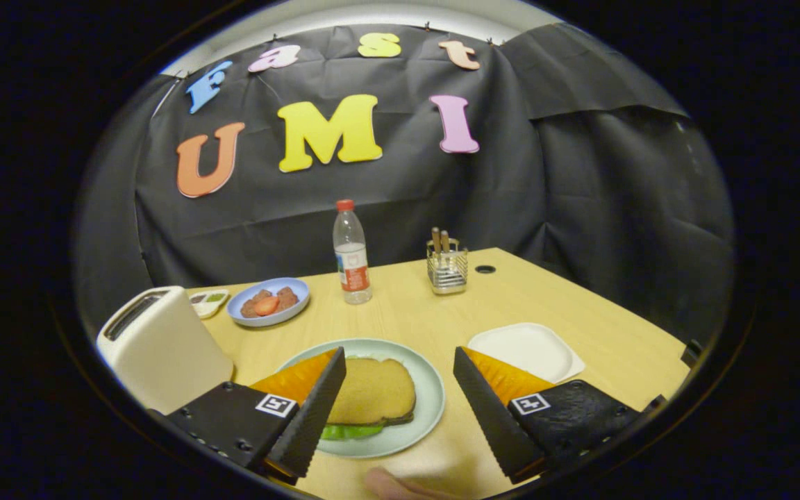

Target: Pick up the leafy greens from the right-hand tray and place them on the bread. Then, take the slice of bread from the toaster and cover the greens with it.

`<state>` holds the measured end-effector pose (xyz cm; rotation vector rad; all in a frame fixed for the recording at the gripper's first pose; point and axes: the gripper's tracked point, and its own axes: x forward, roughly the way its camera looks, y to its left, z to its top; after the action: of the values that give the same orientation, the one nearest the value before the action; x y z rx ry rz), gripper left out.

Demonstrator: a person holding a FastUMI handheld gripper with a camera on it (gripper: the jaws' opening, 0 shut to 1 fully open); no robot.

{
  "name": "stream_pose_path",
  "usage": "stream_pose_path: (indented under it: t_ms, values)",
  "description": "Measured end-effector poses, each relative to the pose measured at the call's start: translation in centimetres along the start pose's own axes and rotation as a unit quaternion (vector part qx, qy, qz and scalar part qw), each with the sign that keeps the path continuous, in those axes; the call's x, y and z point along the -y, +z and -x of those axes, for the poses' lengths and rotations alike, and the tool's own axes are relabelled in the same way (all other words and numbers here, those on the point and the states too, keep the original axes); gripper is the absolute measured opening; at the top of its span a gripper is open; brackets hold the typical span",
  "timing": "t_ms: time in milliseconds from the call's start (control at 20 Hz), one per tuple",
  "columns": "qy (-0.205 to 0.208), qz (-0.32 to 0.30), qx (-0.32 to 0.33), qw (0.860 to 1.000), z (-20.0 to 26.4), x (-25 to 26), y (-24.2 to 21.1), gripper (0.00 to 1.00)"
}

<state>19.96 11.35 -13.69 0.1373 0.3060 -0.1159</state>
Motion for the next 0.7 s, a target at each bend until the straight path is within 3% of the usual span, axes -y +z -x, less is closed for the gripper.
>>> stream_pose_path:
  t_ms: [300,700]
  values:
    - [0.01,0.082,0.097,0.992,10.0,-0.9,5.0,0.96]
    - [0.015,0.042,0.146,0.988,20.3,0.4,8.0,0.95]
